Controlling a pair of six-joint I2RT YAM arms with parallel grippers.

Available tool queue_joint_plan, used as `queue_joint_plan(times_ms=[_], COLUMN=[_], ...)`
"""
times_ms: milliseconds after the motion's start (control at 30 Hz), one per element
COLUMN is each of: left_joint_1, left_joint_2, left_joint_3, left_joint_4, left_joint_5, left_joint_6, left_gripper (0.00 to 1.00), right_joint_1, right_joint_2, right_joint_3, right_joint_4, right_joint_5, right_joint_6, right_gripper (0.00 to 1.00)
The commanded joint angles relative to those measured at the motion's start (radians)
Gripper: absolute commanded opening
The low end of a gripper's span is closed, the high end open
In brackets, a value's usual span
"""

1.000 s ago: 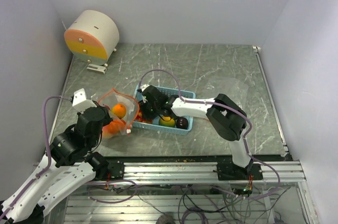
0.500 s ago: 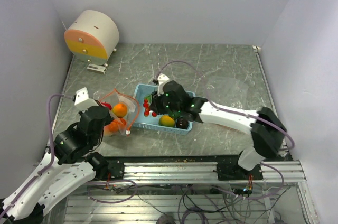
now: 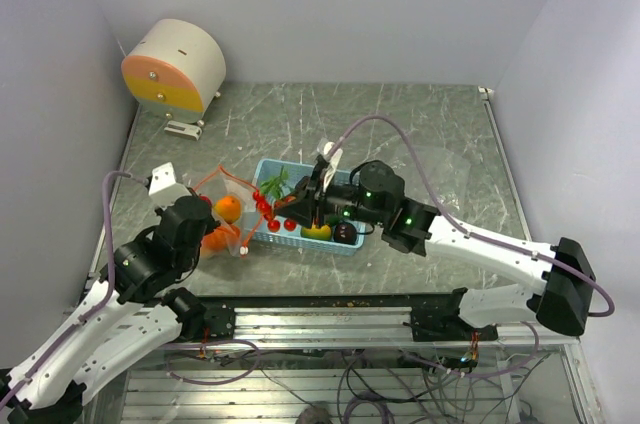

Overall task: Place the food in the zip-top bag and seal the zipper
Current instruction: Place the fake fruit in the zipper food storage bag.

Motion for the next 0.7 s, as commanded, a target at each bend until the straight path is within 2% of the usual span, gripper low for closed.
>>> queue_joint_plan(times_ms=[0,433,667], left_joint_1=[-0.001,-0.001,-0.001], left_joint_2=[0.014,0.0,0.005], left_joint_3=[-0.008,0.003,-0.012], left_joint_4=[0.038,0.028,0.047], left_joint_5=[0.004,0.013,0.017], left_joint_6=[-0.001,0.01,0.009], left_gripper=[0.07,0.07,0.07], right_joint_1=[0.064,0.14,0.178], right_joint_2=[0.065,0.365,0.444], right_joint_3=[0.041,0.259,0.311], right_joint_4=[0.058,0.032,0.02], right_joint_5=[-0.043,0.32,0.353], right_joint_6=[-0.047,-0.181,-0.215], right_gripper=[0.0,0.0,0.02])
